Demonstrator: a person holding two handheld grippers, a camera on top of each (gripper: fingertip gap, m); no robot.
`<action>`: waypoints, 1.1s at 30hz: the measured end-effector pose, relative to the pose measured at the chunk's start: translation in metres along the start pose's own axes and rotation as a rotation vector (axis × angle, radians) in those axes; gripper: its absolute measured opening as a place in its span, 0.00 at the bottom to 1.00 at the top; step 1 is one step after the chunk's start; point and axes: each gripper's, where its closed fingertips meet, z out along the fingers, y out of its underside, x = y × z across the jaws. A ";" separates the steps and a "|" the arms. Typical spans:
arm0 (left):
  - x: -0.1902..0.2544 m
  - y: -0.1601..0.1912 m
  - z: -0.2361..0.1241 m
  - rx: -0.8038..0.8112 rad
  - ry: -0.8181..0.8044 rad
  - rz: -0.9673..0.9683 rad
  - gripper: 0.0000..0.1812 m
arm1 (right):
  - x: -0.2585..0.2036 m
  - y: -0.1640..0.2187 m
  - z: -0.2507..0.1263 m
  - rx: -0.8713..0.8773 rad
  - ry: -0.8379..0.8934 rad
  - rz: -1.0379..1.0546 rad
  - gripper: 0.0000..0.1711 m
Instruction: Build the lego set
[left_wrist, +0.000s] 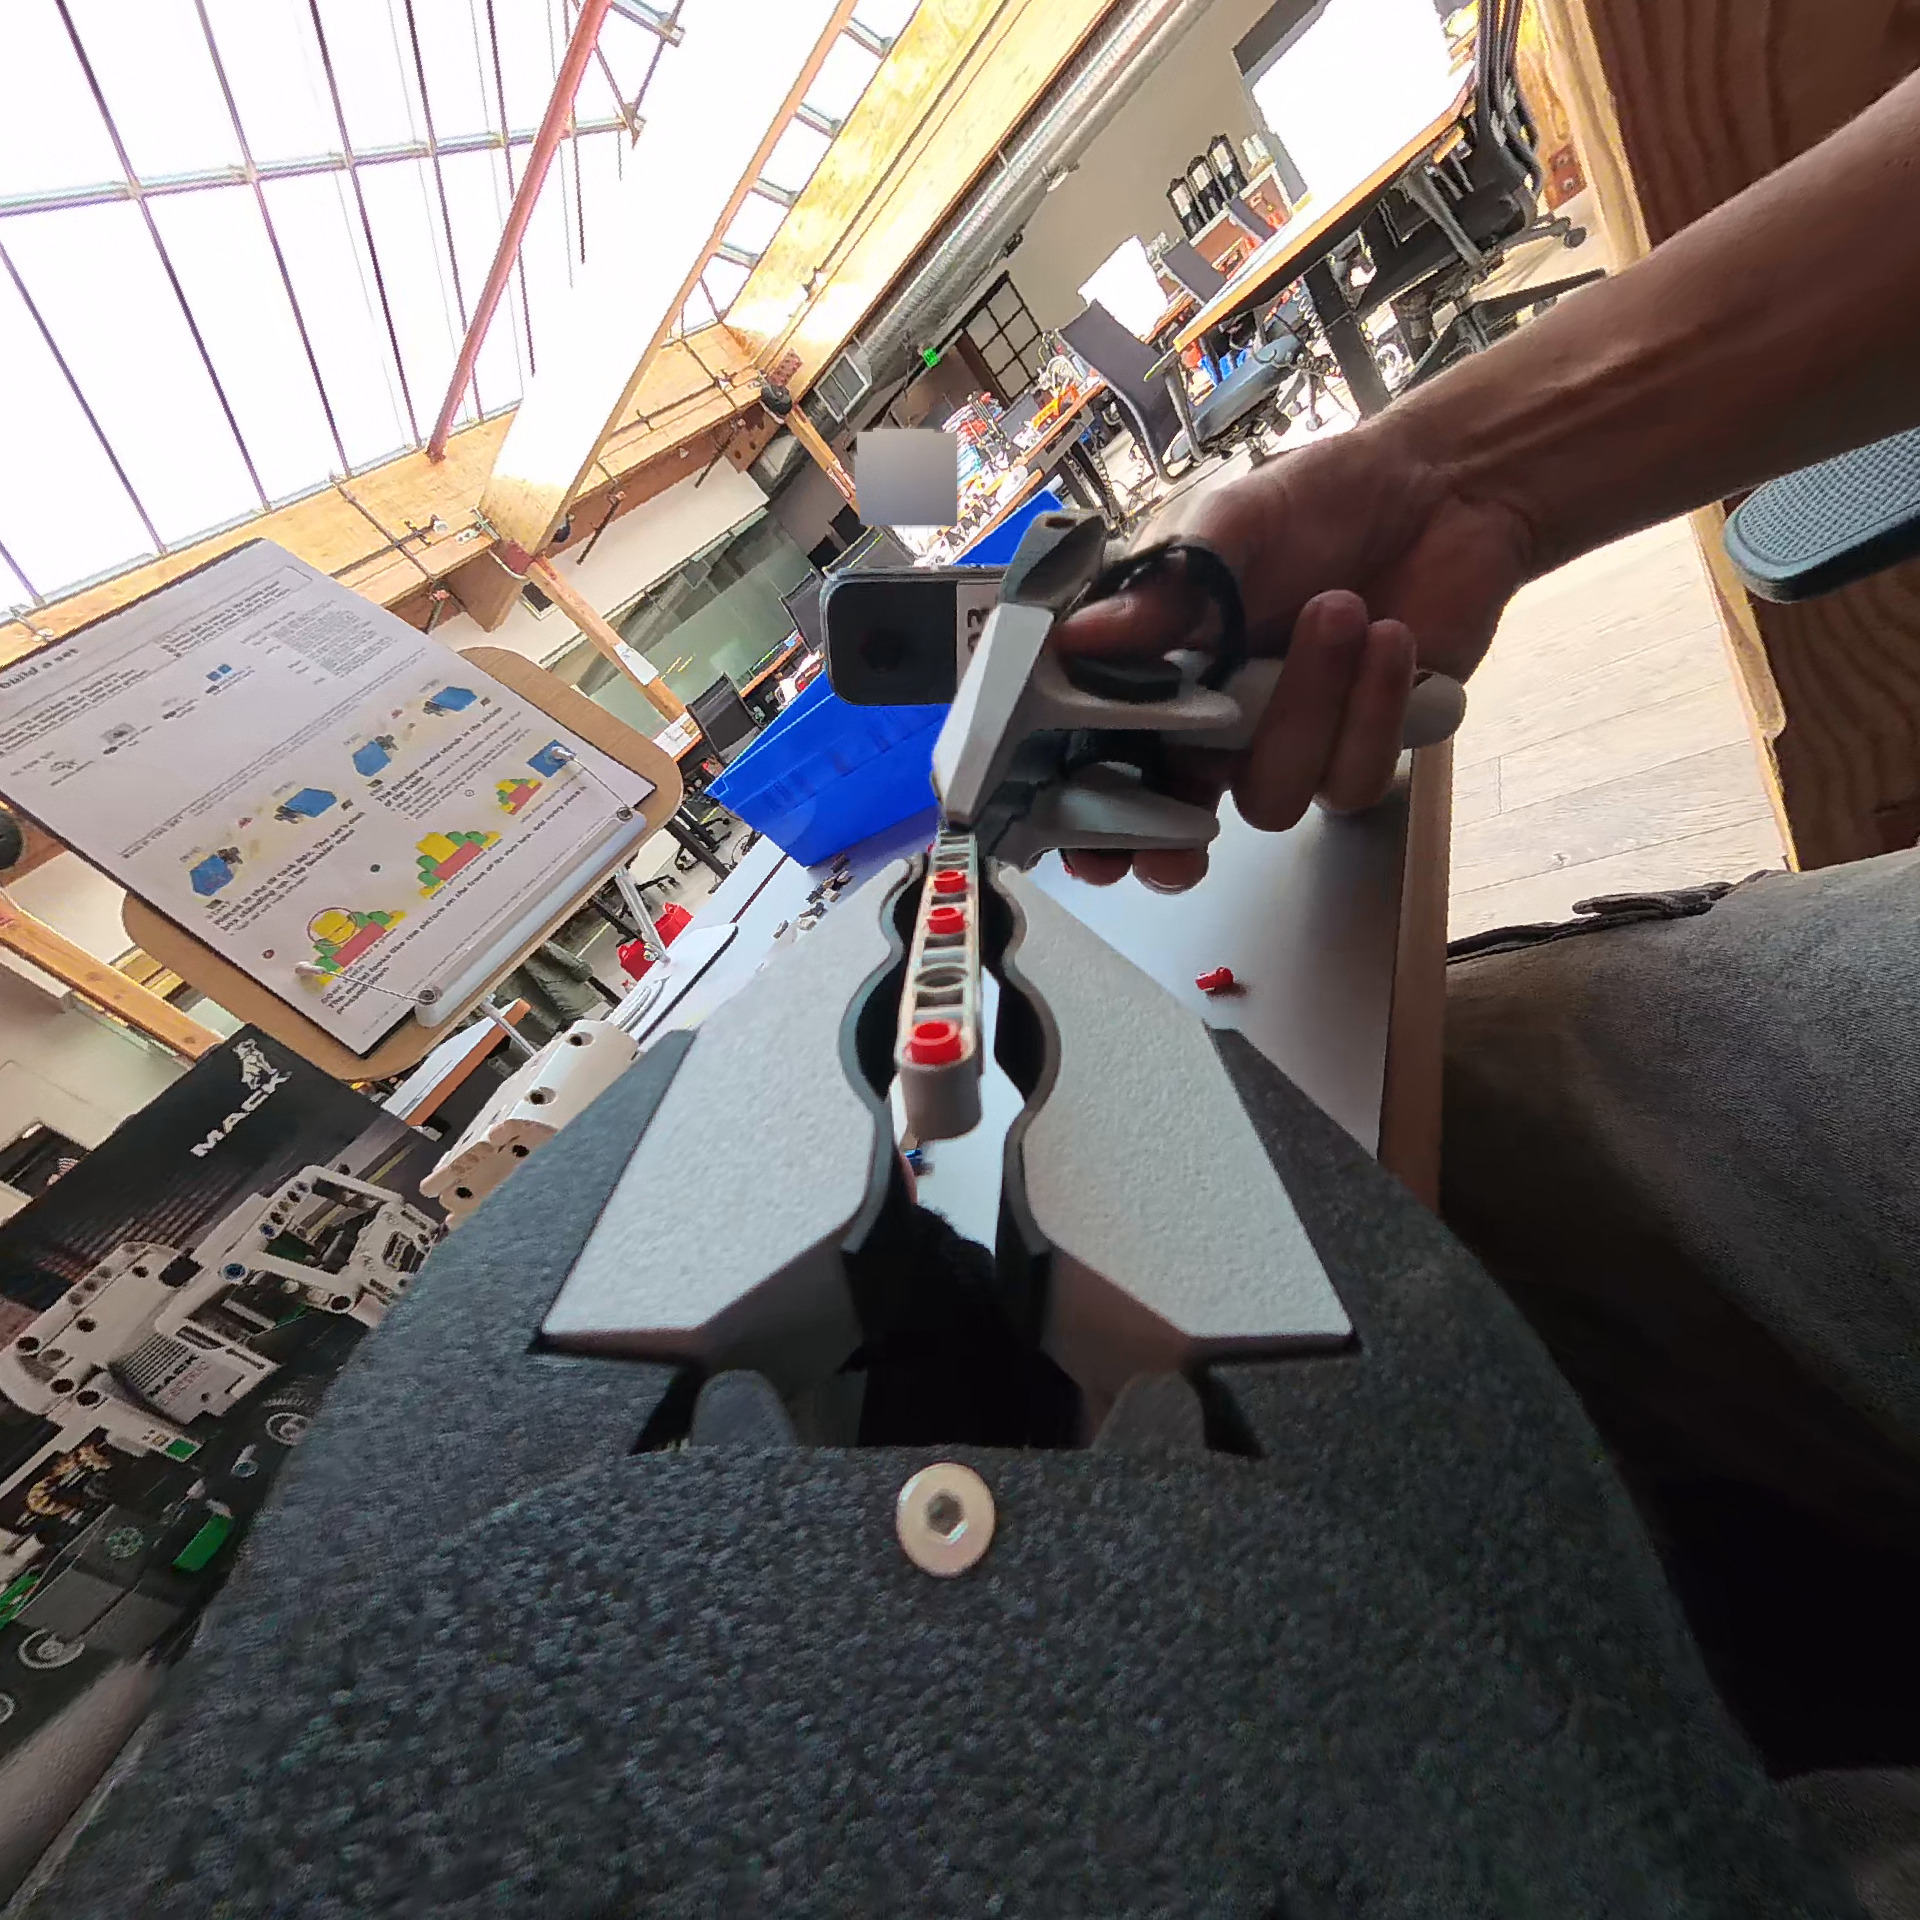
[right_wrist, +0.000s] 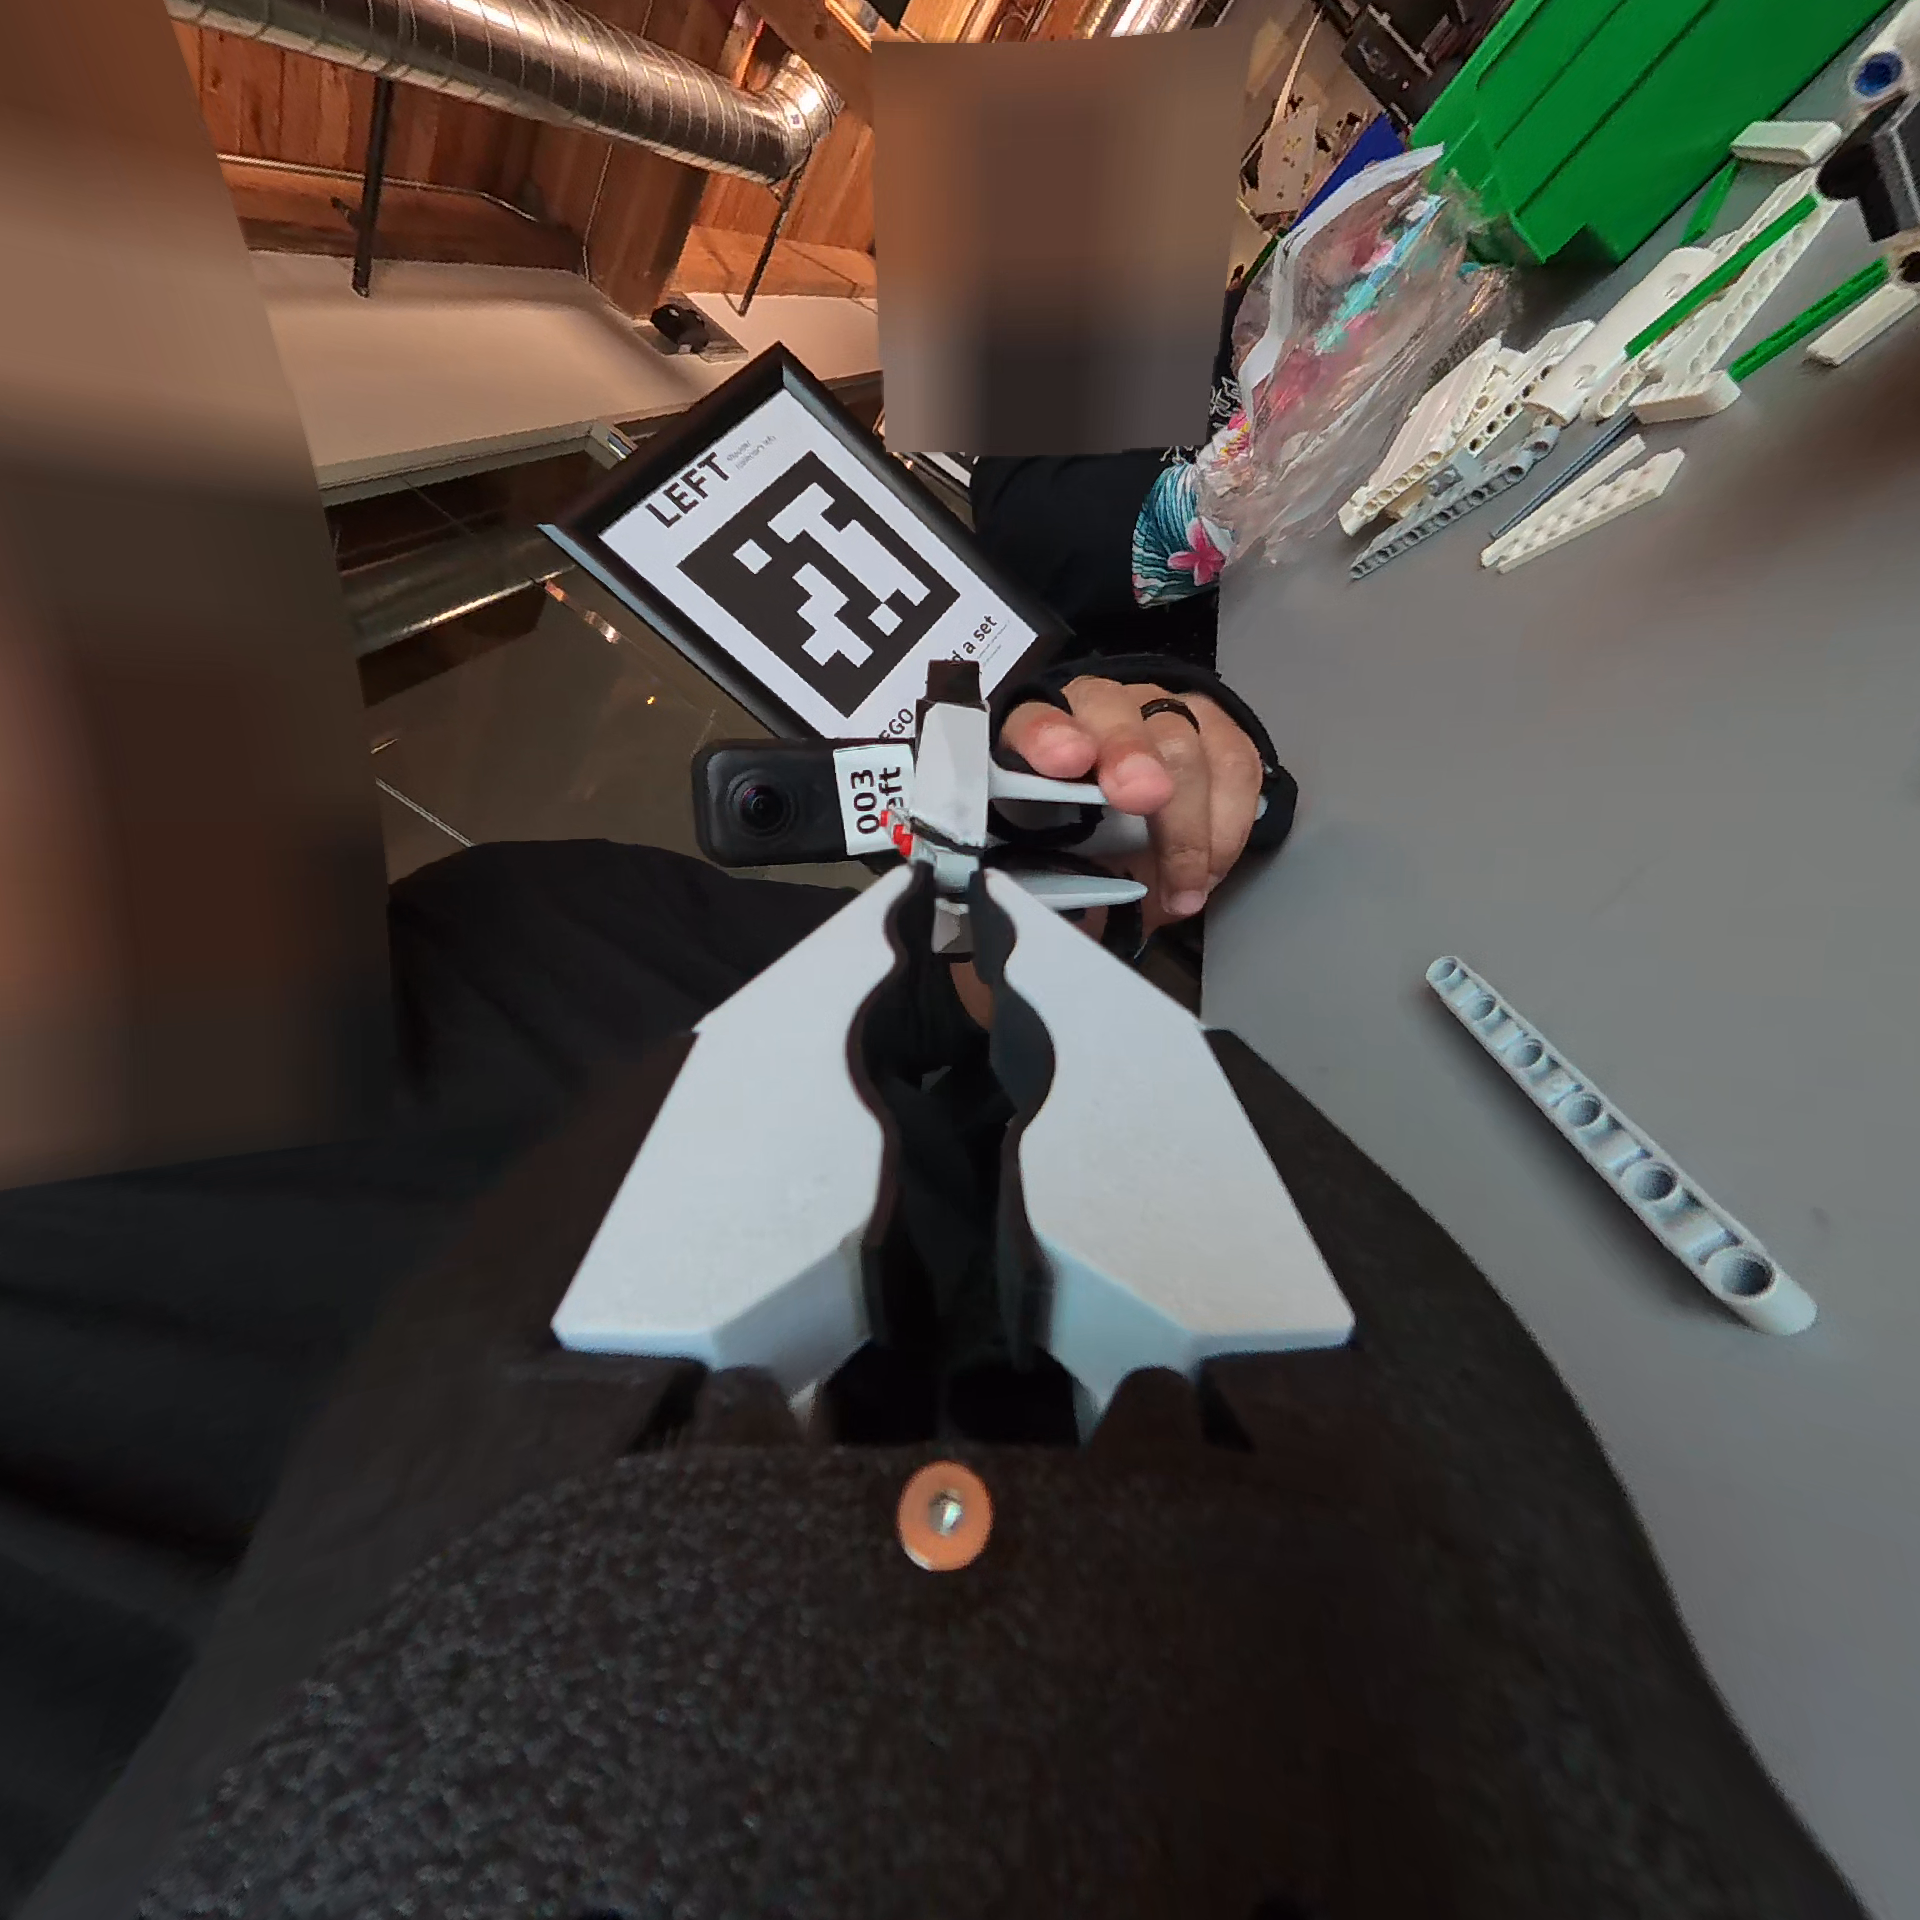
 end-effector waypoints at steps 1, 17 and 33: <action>0.000 0.000 0.000 -0.002 -0.003 0.008 0.03 | 0.000 0.000 0.000 -0.002 0.004 -0.003 0.03; 0.003 -0.001 0.000 0.000 0.005 0.003 0.03 | 0.005 0.003 0.001 -0.010 0.047 -0.009 0.00; 0.004 0.004 -0.001 -0.020 0.043 -0.049 0.03 | 0.009 0.003 0.002 -0.034 0.186 -0.143 0.00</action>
